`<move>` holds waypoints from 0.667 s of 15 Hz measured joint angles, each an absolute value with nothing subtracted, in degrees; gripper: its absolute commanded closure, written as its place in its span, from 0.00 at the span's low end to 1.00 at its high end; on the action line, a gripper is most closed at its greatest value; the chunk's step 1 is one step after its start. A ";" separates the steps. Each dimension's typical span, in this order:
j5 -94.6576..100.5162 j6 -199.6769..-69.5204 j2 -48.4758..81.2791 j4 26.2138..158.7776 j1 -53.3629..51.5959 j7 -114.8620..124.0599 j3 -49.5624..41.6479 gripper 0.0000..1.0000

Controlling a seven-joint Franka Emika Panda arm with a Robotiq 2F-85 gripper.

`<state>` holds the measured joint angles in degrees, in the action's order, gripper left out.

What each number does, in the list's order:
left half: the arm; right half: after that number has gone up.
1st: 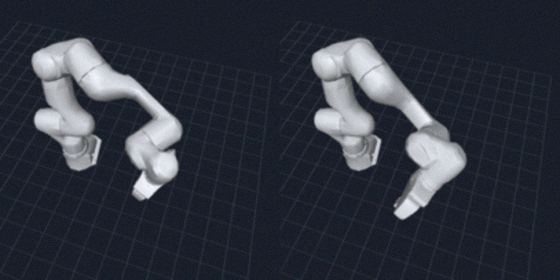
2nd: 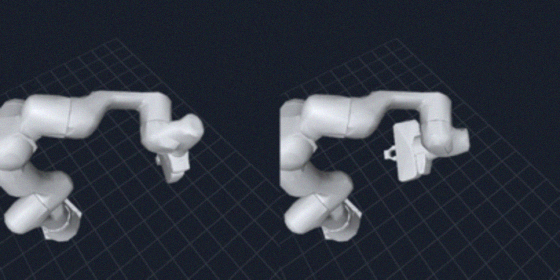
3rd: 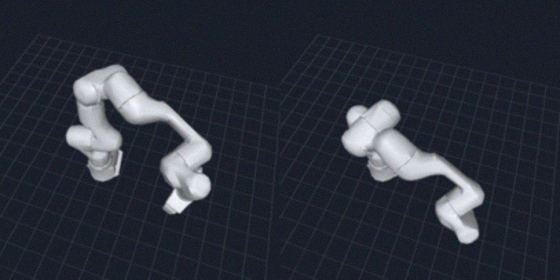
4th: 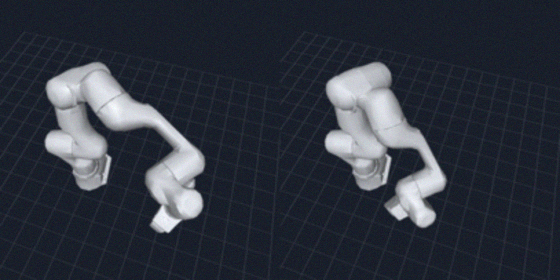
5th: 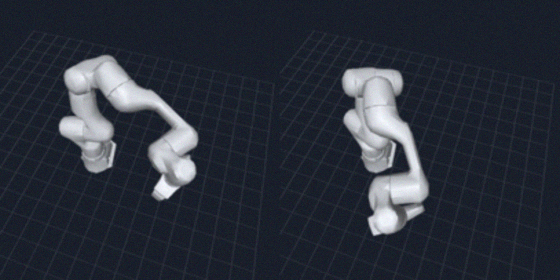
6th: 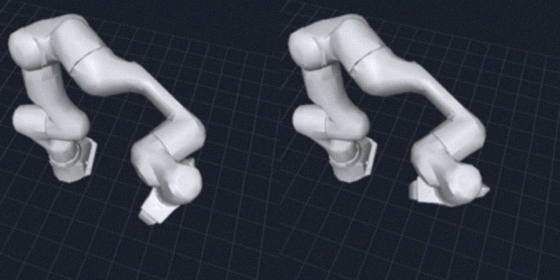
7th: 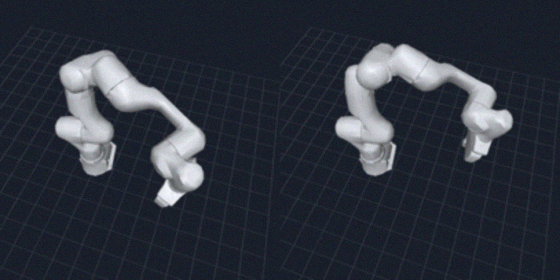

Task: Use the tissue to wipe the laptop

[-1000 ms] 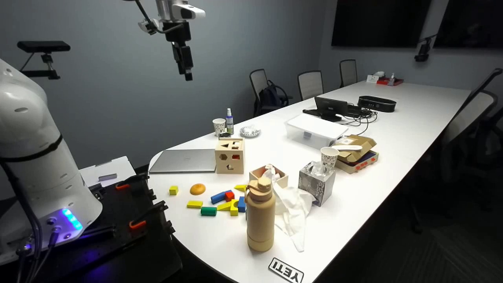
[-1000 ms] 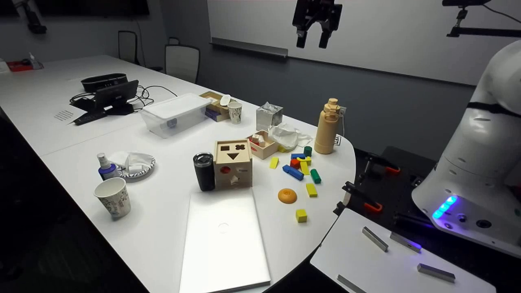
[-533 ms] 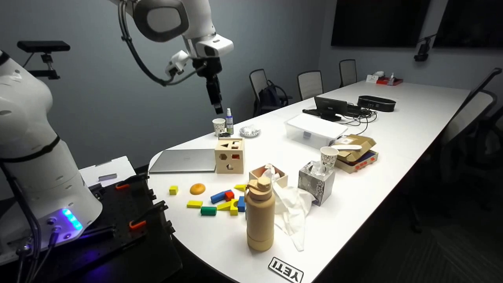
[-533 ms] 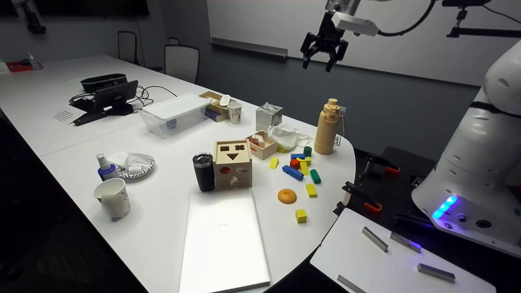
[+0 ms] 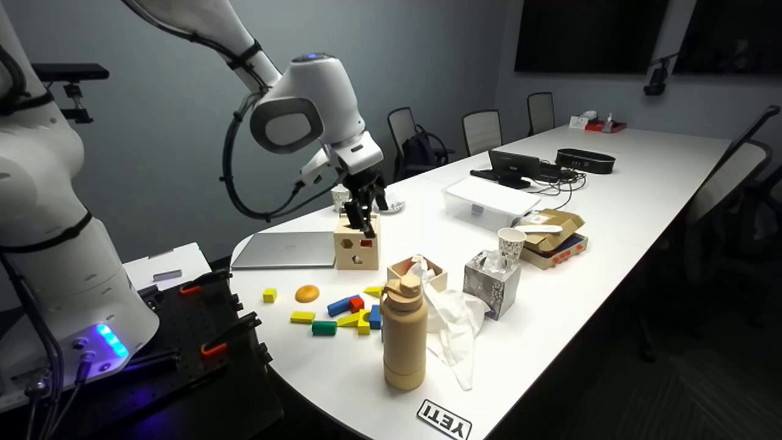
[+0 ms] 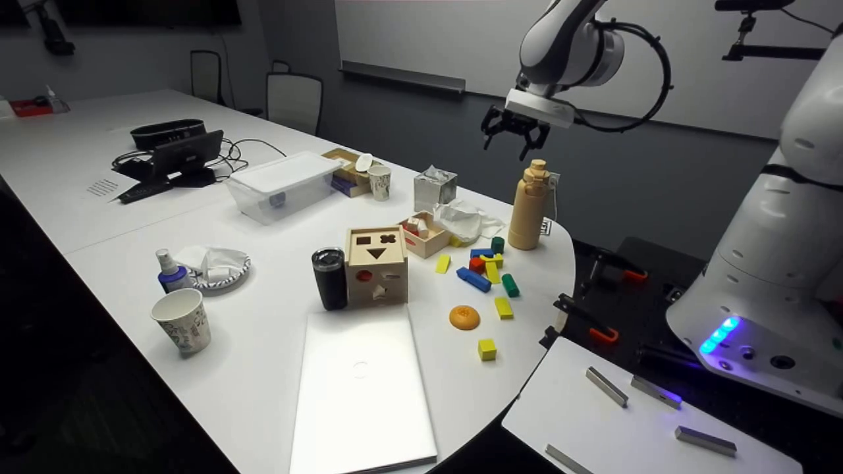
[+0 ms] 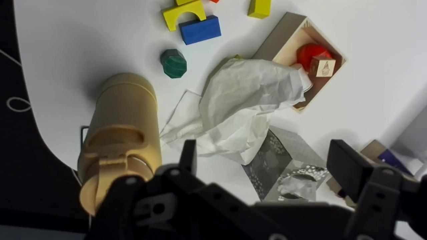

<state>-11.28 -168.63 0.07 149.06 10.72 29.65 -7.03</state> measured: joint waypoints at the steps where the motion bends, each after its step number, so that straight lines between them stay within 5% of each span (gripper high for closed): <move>1: -11.22 -170.85 2.70 148.38 10.67 33.21 -6.85 0.00; 10: -11.65 -176.51 13.60 142.12 7.45 51.35 -7.92 0.00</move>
<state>-11.65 -176.51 13.60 142.12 7.45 51.35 -7.92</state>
